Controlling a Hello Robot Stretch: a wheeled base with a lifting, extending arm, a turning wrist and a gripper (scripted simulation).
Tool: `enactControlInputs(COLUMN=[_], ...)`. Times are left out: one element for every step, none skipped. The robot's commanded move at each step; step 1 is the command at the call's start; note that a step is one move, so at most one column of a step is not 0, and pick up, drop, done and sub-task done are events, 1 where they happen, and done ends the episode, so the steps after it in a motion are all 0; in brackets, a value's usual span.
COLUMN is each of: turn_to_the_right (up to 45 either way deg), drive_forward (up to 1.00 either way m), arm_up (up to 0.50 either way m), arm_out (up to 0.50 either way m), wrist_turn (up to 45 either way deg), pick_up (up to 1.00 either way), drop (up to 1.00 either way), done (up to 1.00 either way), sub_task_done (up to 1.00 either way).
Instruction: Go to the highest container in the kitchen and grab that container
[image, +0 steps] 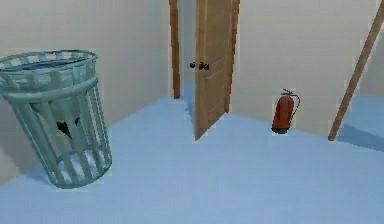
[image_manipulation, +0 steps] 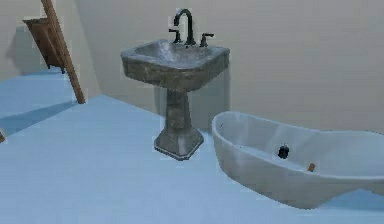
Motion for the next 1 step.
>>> enactControlInputs(turn_to_the_right=[0.0], drive_forward=[1.00], arm_up=[0.00], arm_out=[0.00], wrist_turn=[0.0], pick_up=[0.00], drop=[0.00], done=[0.00], sub_task_done=[0.00])
